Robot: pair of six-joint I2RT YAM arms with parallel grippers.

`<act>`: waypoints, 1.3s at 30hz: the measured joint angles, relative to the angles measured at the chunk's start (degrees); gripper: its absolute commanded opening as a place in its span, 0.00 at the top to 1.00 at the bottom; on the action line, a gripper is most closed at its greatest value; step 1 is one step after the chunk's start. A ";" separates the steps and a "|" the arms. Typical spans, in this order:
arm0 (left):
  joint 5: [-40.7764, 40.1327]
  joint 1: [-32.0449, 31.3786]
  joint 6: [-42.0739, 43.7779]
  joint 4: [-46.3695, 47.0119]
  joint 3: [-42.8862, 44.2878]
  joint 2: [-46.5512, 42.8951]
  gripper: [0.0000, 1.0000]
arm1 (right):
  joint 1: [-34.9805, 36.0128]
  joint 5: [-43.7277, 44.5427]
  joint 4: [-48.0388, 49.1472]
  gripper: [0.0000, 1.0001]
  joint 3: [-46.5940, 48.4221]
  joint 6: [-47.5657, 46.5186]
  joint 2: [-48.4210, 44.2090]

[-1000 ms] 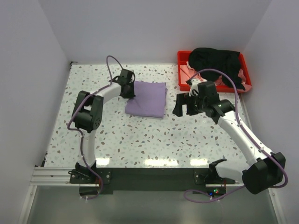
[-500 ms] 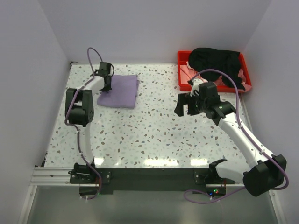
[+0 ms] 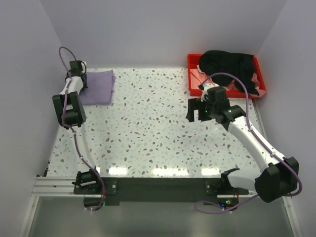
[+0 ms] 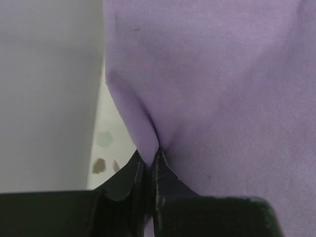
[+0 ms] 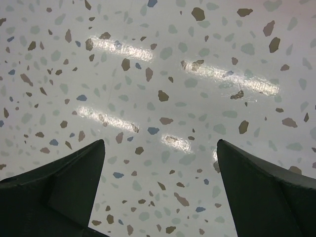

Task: Fold and stack the t-shirts
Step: Neatly place the folded tshirt to the corner, then reset both grippers

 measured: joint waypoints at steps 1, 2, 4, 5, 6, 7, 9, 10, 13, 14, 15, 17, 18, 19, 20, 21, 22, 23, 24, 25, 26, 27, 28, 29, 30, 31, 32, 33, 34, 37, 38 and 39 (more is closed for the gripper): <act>0.00 0.68 0.42 0.37 1.09 0.81 1.00 | 0.00 0.17 0.00 0.01 0.00 0.00 0.20; -0.04 1.33 0.83 0.50 2.62 1.88 1.00 | 0.00 0.48 0.02 0.01 0.04 0.00 0.42; -0.20 2.01 1.57 1.51 4.92 3.61 1.00 | 0.00 1.11 0.13 0.01 0.17 0.02 1.11; -0.31 2.10 1.97 1.86 5.84 4.26 1.00 | 0.00 1.51 0.13 0.01 0.26 0.04 1.53; -0.48 2.10 2.27 2.25 6.51 4.81 1.00 | 0.00 1.62 0.17 0.01 0.37 0.07 1.97; -0.72 2.08 2.32 2.51 7.10 5.27 1.00 | 0.00 1.75 0.22 0.01 0.44 0.07 2.36; -1.29 1.99 2.34 2.93 8.20 6.08 1.00 | 0.00 1.99 0.35 0.01 0.52 0.09 3.15; -1.79 1.95 2.36 3.28 8.76 6.56 1.00 | 0.00 2.03 0.37 0.01 0.59 0.11 3.54; -3.32 1.84 2.38 4.02 9.75 7.34 1.00 | 0.00 2.36 0.37 0.01 1.14 0.13 4.57; -3.93 1.84 2.38 4.15 9.75 7.34 1.00 | 0.00 2.58 0.39 0.01 1.31 0.13 4.81; -4.55 1.84 2.38 4.20 9.73 7.34 1.00 | 0.00 2.73 0.42 0.01 1.38 0.13 4.87; -5.51 1.88 2.47 4.59 9.46 7.34 1.00 | 0.00 2.97 0.39 0.01 1.42 0.15 4.87; -5.95 1.92 2.51 4.98 9.16 7.34 0.90 | 0.00 2.99 0.42 0.01 1.42 0.15 4.87; -6.34 1.92 2.60 5.22 9.01 7.34 0.74 | 0.00 2.97 0.37 0.01 1.42 0.15 4.87; -6.64 1.92 3.13 5.38 8.87 7.34 0.53 | 0.00 2.97 0.37 0.01 1.42 0.15 4.87; -7.13 1.90 3.74 5.62 8.76 7.30 0.28 | 0.00 2.99 0.37 0.01 1.42 0.13 4.87; -8.55 1.90 4.20 6.08 8.68 7.10 0.12 | 0.00 2.99 0.35 0.01 1.42 0.13 4.87; -9.29 2.05 4.22 6.78 8.68 6.56 0.11 | 0.00 2.99 0.28 0.01 1.42 0.15 4.87; -9.22 2.36 3.85 6.78 8.68 5.92 0.11 | 0.00 2.99 0.20 0.01 1.44 0.15 4.87; -9.20 2.62 3.56 6.73 8.68 5.33 0.10 | 0.00 3.02 0.11 0.01 1.42 0.15 4.87; -9.25 2.71 3.37 6.58 8.68 4.81 0.07 | 0.00 3.02 0.11 0.01 1.44 0.15 4.87; -9.25 2.73 3.23 6.38 8.68 4.37 0.02 | 0.00 3.02 0.11 0.01 1.42 0.26 4.85; -9.25 2.67 3.08 6.05 8.68 3.72 0.02 | 0.00 3.02 0.11 0.01 1.42 0.46 4.85; -9.31 2.47 2.71 5.51 8.66 2.99 0.01 | 0.00 3.02 0.11 0.01 1.44 0.52 4.79; -9.55 2.16 2.40 5.05 8.61 2.12 0.00 | 0.00 3.02 0.11 0.01 1.44 0.70 4.70; -10.08 1.70 2.23 4.74 8.59 0.94 0.00 | 0.00 2.99 0.11 0.01 1.44 0.72 4.59; -11.02 1.09 2.14 4.39 8.59 -0.35 0.00 | 0.00 2.99 0.11 0.01 1.44 0.83 4.28; -11.93 0.42 1.79 4.17 8.59 -1.86 0.00 | 0.00 2.99 0.09 0.01 1.44 0.92 3.85; -12.72 -0.22 1.46 4.00 8.59 -3.43 0.00 | 0.00 2.99 0.09 0.01 1.42 1.01 3.15; -15.32 -2.86 -1.70 2.58 8.59 -10.27 0.00 | 0.00 2.99 -0.09 0.01 1.44 1.49 0.13; -15.89 -3.89 -3.19 1.46 8.44 -13.05 0.00 | 0.00 2.99 -0.11 0.01 1.44 1.75 -1.25; -16.26 -4.94 -5.05 0.76 7.72 -16.31 0.00 | 0.00 2.99 -0.17 0.01 1.44 2.12 -2.58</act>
